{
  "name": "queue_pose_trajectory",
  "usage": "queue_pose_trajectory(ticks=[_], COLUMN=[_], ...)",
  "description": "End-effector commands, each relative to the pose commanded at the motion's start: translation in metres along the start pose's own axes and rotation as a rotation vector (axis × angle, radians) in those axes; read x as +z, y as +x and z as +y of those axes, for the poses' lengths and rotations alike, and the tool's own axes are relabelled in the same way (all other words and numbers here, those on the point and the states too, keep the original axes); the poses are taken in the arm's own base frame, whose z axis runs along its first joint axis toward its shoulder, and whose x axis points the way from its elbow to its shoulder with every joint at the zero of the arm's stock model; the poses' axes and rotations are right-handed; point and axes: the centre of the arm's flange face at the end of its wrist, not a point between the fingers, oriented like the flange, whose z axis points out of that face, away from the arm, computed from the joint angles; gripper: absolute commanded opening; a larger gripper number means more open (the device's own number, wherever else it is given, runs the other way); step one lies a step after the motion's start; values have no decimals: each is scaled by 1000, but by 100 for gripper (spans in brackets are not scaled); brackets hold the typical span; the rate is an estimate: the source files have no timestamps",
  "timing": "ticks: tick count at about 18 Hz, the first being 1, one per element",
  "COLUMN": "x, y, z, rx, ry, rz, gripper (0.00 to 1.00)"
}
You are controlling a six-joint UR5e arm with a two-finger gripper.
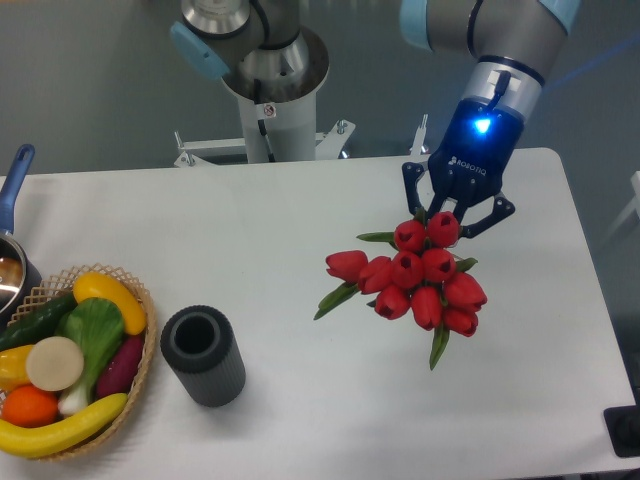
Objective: Insert the flowers into the vase
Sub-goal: 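Carry the red tulip bunch in the gripper over the black vase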
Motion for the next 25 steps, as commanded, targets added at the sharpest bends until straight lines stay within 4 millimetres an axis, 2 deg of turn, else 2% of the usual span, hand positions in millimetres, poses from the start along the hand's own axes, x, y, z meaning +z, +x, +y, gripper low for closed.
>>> queue_pose_trajectory(ticks=[6,10,13,16,19,22,24,25], x=[3,7,27,38,57,72,104,112], y=[3,9,27,41,64,82,105,113], z=[0,-11,-29,-43,-60,-70,-75,-74], rx=[-9,16,65,95,114,126,176,192], ry=[11,48,98,195,277,371,410,429], rz=[13,31,80,145,238,326,404,425], gripper=[2,2,2,2,2,2,2,2])
